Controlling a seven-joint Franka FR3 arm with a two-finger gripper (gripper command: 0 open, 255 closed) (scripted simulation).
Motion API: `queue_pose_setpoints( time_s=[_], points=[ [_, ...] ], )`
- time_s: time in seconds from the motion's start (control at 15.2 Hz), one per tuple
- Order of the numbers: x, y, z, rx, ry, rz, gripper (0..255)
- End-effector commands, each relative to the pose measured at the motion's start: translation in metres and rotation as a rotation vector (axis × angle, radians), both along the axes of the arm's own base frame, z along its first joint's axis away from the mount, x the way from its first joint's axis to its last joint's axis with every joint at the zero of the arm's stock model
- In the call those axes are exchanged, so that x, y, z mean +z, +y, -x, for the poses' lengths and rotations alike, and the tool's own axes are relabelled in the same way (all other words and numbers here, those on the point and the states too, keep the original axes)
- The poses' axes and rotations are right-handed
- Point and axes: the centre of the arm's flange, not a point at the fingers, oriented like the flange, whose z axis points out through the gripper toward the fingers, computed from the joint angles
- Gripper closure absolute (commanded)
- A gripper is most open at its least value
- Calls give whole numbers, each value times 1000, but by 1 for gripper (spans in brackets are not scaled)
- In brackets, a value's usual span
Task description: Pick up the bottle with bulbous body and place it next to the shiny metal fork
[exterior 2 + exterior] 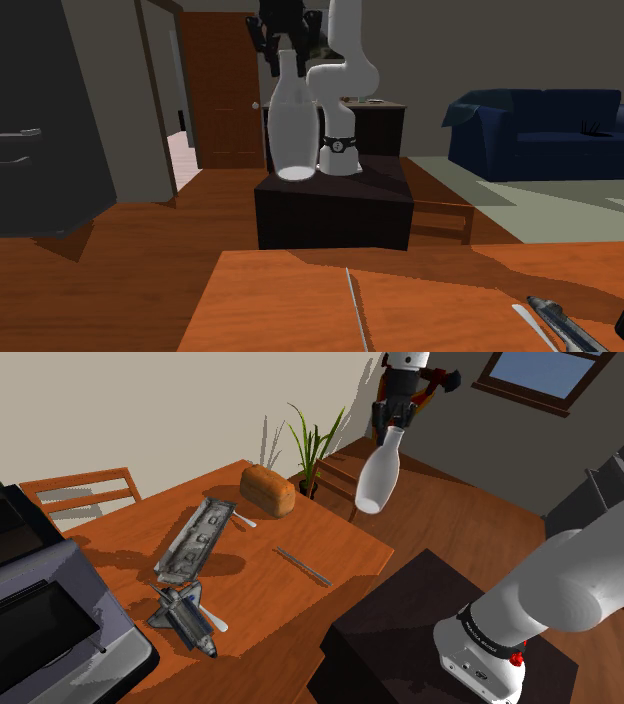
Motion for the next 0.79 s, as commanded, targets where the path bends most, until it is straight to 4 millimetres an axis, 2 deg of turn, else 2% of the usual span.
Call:
queue_pose_setpoints(
  time_s=[0.0, 0.73],
  points=[
    [-12, 22, -10, -1, -1, 0, 255],
    [-72, 144, -62, -1, -1, 0, 255]
  ],
)
